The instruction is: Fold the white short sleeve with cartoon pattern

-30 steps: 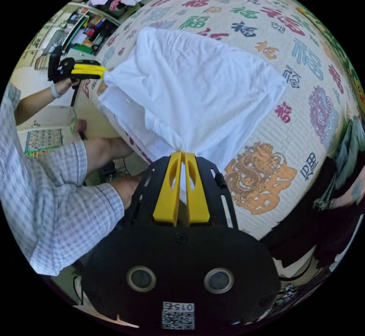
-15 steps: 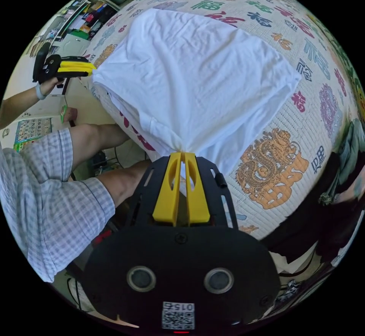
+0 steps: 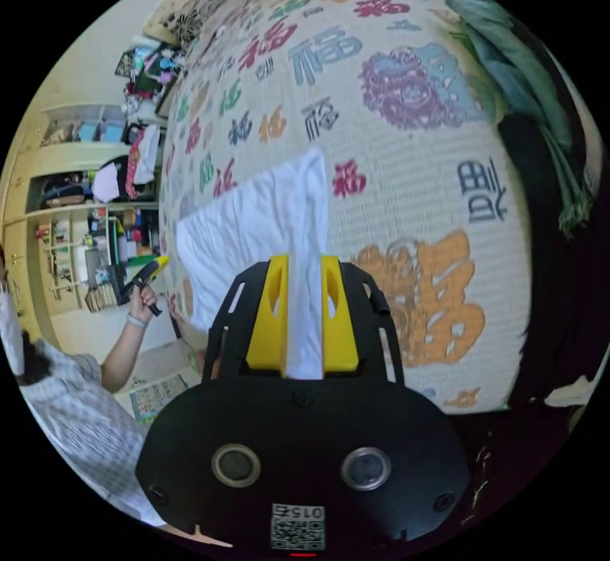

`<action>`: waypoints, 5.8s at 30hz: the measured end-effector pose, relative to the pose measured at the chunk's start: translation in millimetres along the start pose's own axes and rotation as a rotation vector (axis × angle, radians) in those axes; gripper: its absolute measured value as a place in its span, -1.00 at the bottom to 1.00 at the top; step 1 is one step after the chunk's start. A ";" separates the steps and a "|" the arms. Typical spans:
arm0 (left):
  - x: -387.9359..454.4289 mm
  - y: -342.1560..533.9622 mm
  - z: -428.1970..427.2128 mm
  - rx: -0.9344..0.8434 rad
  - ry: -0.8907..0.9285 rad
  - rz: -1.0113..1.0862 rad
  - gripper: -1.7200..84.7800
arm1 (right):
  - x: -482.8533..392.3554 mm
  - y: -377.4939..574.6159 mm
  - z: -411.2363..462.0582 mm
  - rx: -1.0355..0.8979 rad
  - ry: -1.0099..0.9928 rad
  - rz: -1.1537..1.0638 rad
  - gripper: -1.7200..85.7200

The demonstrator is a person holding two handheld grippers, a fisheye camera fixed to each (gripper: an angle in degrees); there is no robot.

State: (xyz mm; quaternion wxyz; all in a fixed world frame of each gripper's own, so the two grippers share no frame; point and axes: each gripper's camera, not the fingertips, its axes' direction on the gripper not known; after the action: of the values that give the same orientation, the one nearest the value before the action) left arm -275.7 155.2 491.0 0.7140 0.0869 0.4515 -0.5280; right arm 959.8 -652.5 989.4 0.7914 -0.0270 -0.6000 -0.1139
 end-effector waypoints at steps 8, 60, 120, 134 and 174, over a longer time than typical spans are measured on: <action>-92.1 -109.7 39.1 0.018 0.304 -0.353 -0.90 | 27.9 -96.3 25.5 0.000 -0.150 0.106 -0.86; -87.8 117.4 244.6 -0.503 -0.457 0.489 -0.83 | -121.6 33.9 297.7 -0.535 0.259 -0.052 -0.97; -196.9 227.9 169.6 0.166 0.067 -0.022 -0.97 | -538.9 -236.2 389.7 -0.413 0.303 -0.936 -0.96; 29.7 200.9 275.3 0.026 0.230 0.474 -0.96 | -179.4 -246.1 98.5 -0.114 0.005 -0.460 -0.96; -64.2 -193.7 272.7 -0.070 0.068 0.233 -0.73 | 10.7 -190.9 -14.8 -0.061 -0.040 -0.285 -0.77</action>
State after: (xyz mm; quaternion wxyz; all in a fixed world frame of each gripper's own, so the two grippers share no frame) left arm -288.5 -48.1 764.0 0.7575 0.1317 0.4804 -0.4219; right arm 935.9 -842.4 977.6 0.7539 0.0324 -0.6097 -0.2427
